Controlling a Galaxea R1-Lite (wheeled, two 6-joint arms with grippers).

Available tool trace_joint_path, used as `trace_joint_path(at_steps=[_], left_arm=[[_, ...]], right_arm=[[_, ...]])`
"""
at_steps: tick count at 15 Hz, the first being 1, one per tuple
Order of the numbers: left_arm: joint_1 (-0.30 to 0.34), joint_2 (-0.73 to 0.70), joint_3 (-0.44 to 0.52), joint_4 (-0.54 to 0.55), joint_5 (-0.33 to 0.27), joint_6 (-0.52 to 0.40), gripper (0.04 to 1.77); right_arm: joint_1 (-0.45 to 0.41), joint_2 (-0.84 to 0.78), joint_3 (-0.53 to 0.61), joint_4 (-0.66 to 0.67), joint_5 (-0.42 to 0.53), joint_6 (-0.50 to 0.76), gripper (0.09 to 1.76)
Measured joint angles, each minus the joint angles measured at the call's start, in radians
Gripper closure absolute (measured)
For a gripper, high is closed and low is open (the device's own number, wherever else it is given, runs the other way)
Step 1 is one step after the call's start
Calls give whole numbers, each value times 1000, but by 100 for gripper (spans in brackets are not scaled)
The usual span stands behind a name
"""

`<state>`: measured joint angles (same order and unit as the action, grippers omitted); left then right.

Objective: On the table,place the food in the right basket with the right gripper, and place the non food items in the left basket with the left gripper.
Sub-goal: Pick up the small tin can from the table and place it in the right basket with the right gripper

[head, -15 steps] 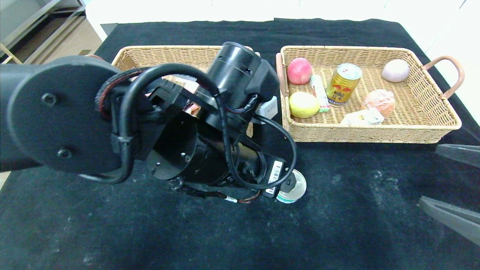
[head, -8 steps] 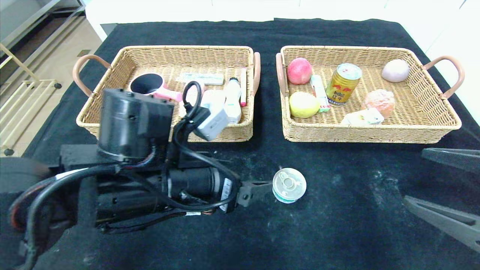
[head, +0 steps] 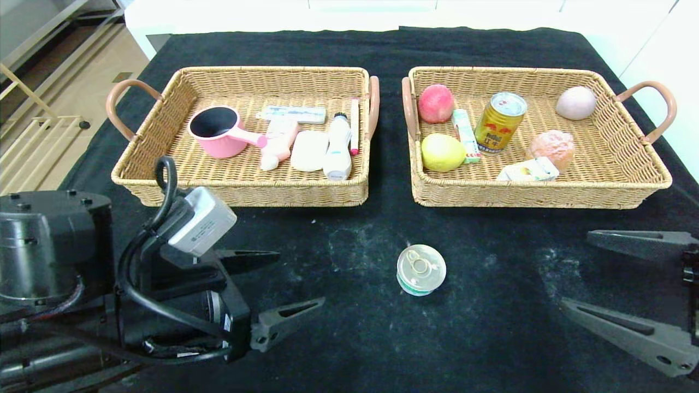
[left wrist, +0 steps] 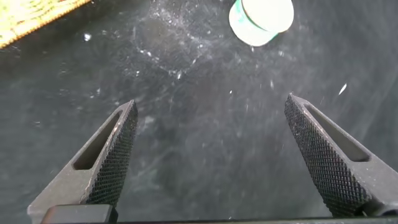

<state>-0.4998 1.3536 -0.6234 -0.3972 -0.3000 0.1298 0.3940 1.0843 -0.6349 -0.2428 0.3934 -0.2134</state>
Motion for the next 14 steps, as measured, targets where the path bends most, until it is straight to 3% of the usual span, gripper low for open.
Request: trace_joint_path(at_steps=[10, 12, 14], left_arm=[[-1, -37, 35, -10, -6, 21, 10], [3, -38, 33, -10, -6, 20, 10], [4, -38, 32, -10, -6, 20, 9]], right_arm=[[7, 40, 1, 2, -24, 1, 14], [18, 56, -9, 6, -100, 4, 14], [85, 86, -51, 53, -259, 18, 14]])
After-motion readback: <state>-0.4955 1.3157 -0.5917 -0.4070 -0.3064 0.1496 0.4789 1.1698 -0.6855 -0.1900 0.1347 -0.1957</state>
